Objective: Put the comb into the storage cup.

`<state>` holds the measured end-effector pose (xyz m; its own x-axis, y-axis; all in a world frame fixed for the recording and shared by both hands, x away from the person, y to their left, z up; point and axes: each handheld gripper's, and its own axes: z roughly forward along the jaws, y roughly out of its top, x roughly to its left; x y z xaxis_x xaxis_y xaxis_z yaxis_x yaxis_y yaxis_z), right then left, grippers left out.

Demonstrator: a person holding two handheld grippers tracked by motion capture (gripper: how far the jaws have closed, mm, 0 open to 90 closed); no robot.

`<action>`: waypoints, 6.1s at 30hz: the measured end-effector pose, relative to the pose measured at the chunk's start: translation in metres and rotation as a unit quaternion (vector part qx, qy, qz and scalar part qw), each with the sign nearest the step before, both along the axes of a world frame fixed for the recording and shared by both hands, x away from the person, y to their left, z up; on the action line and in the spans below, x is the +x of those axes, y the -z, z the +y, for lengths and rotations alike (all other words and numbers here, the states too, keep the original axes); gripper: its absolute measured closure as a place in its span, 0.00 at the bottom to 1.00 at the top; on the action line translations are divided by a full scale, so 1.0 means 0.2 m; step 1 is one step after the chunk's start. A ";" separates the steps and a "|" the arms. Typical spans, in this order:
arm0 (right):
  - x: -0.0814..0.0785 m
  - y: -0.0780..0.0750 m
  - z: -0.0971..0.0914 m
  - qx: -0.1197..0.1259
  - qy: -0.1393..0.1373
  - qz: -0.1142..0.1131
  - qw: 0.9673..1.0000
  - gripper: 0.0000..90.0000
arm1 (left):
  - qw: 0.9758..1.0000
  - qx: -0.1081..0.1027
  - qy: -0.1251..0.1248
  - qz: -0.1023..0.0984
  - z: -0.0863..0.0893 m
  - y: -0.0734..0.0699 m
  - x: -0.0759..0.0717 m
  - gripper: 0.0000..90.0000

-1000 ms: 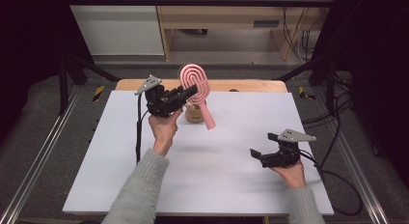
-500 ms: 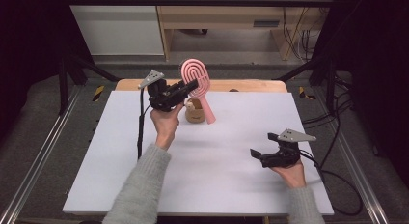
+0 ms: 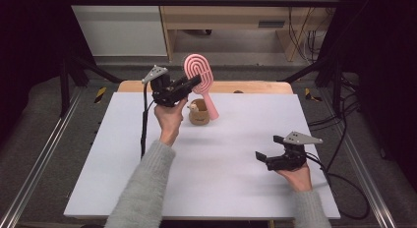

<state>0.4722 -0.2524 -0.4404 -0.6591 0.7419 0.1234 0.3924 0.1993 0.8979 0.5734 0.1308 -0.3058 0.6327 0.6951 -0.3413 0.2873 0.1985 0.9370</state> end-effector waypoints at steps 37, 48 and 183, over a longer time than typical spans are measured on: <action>0.00 0.01 0.00 0.000 0.001 0.001 1.000 0.00 | 0.999 0.005 -0.041 0.006 0.01 0.03 0.20 0.71; 0.00 0.00 0.00 -0.001 0.001 -0.002 1.000 0.00 | 0.999 0.003 -0.050 0.009 0.02 0.06 0.24 0.71; 0.00 0.01 0.00 0.000 -0.002 0.006 1.000 0.00 | 0.993 -0.010 -0.089 0.074 0.20 0.50 0.32 0.70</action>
<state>0.4722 -0.2515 -0.4425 -0.6601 0.7399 0.1299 0.4017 0.2015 0.8933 0.6382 0.1703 -0.4067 0.4421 0.7839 -0.4359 0.3804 0.2763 0.8826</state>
